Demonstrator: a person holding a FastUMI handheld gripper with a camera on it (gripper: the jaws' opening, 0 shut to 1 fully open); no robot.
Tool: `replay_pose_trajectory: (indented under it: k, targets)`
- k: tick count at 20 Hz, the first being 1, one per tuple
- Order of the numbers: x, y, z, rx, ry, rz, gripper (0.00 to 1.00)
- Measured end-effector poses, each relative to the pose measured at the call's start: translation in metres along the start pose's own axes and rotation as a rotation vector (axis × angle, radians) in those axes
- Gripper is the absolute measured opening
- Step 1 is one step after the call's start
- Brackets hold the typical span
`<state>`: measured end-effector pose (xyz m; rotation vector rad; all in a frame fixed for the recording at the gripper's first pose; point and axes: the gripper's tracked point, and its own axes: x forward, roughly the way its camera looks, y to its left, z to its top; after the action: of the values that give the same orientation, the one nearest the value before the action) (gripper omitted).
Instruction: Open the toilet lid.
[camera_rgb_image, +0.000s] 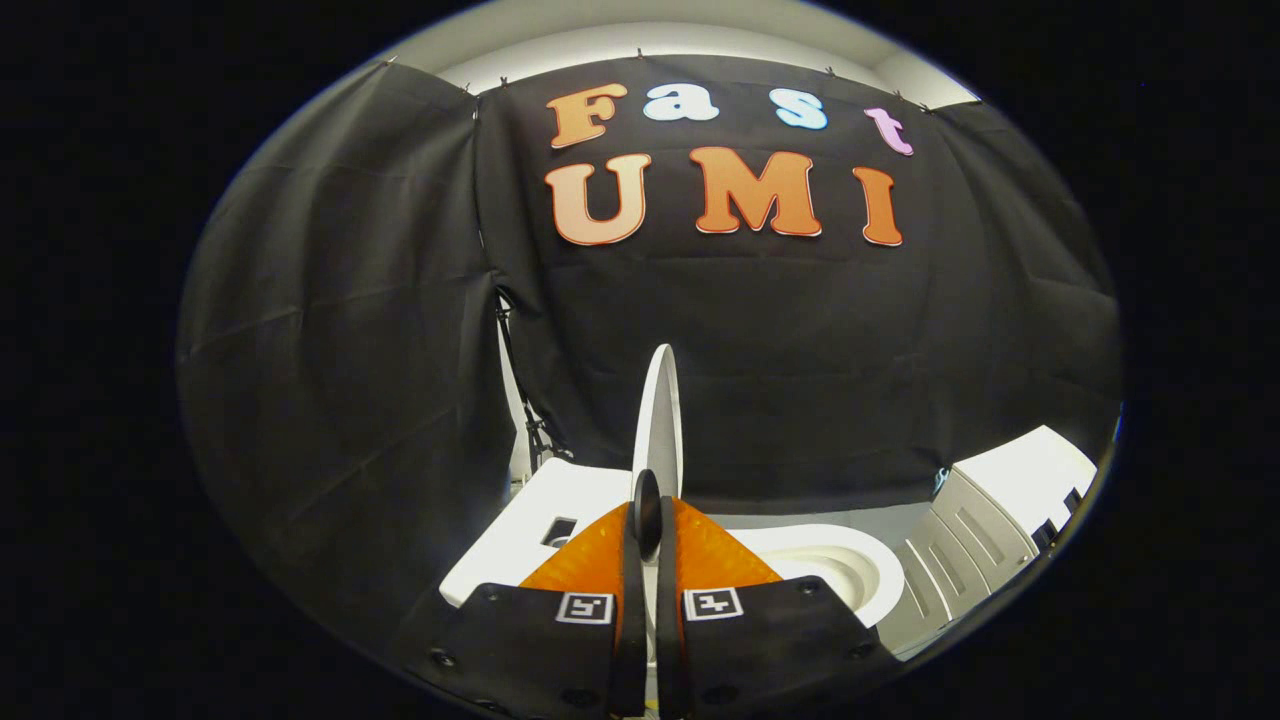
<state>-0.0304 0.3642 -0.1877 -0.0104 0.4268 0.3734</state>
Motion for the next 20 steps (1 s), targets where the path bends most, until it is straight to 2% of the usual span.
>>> replay_pose_trajectory:
  k: [13, 20]
  targets:
    - [0.007, 0.052, -0.008, -0.059, -0.004, 0.035, 0.12]
    - [0.008, 0.064, -0.011, -0.110, -0.027, 0.015, 0.12]
